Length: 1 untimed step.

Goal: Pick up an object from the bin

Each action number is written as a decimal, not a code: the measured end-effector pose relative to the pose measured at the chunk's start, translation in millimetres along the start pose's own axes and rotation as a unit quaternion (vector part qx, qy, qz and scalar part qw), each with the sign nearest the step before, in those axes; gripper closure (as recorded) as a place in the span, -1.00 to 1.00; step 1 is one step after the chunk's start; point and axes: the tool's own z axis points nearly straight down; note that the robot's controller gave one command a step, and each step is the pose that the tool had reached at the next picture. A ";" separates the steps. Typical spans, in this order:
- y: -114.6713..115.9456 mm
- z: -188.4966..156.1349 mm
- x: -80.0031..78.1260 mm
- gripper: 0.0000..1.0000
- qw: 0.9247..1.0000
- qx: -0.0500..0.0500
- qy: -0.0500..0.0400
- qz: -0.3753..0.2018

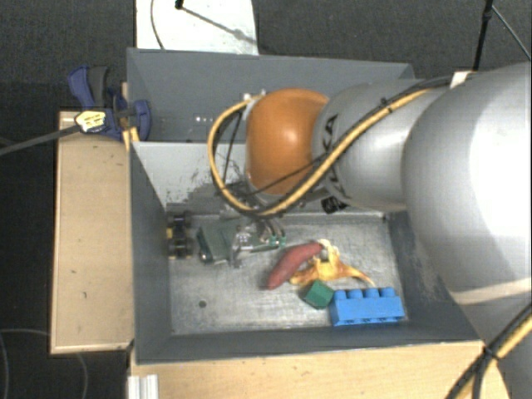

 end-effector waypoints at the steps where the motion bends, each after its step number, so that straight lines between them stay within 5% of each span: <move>1: -0.2 -23.7 0.7 1.00 1.000 0.000 0.001 0.000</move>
Offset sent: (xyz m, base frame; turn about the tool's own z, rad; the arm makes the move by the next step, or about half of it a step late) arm 0.0002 -0.0001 0.0261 0.0000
